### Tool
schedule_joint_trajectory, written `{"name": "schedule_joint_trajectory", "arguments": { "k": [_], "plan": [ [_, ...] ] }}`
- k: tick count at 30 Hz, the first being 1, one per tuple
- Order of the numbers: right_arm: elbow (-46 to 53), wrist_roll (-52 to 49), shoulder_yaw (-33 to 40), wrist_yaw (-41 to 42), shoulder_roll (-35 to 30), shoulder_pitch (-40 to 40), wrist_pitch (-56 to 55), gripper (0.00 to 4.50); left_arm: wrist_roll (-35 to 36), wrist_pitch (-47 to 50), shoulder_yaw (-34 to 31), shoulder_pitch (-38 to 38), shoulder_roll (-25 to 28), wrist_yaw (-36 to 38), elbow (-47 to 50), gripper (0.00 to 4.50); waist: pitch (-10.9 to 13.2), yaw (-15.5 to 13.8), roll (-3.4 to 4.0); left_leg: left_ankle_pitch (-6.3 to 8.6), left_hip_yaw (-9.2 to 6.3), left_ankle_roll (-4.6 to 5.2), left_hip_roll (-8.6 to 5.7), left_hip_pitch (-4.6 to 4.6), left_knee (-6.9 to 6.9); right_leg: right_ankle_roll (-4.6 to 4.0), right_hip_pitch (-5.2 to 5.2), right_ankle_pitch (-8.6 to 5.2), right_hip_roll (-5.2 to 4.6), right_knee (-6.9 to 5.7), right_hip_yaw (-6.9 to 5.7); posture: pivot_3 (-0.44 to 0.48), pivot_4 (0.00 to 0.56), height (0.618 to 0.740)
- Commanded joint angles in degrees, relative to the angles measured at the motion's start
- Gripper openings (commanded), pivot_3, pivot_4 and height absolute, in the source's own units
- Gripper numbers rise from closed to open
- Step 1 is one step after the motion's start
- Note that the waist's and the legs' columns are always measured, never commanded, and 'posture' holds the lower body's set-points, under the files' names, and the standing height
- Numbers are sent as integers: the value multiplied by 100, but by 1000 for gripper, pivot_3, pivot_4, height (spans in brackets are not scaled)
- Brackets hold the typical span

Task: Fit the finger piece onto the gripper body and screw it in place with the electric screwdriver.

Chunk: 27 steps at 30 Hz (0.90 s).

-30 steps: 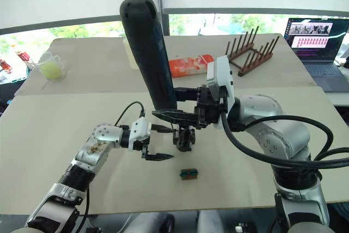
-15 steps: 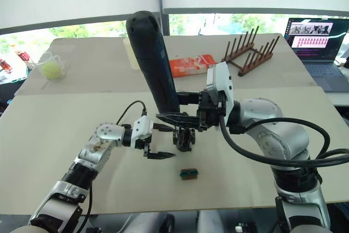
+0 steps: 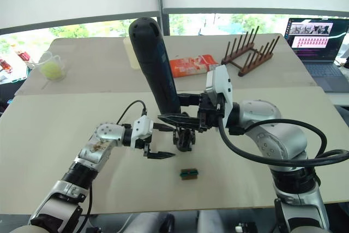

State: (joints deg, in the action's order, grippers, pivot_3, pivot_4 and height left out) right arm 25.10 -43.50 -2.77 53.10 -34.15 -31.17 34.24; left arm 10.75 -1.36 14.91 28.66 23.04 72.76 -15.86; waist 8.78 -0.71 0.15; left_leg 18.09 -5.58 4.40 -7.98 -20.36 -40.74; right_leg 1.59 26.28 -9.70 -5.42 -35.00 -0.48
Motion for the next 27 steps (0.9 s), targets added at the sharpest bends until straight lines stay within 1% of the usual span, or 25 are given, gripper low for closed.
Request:
{"name": "schedule_joint_trajectory", "arguments": {
  "k": [1, 27],
  "plan": [
    [67, -3, 234, 86, 33, -79, -276, 1897, 5, -120, -3, 80, 11, 18, 98, 4500, 0, 0, 0, 0, 0, 0, 0, 0, 0, 0, 0, 0, 0, 0, 0, 0, 150, 740],
    [202, -118, 256, -11, 64, -96, -145, 1897, -13, -116, 12, 85, -2, 19, 153, 4500, 0, 0, 0, 0, 0, 0, 0, 0, 0, 0, 0, 0, 0, 0, 0, 0, 150, 740]
  ]
}}
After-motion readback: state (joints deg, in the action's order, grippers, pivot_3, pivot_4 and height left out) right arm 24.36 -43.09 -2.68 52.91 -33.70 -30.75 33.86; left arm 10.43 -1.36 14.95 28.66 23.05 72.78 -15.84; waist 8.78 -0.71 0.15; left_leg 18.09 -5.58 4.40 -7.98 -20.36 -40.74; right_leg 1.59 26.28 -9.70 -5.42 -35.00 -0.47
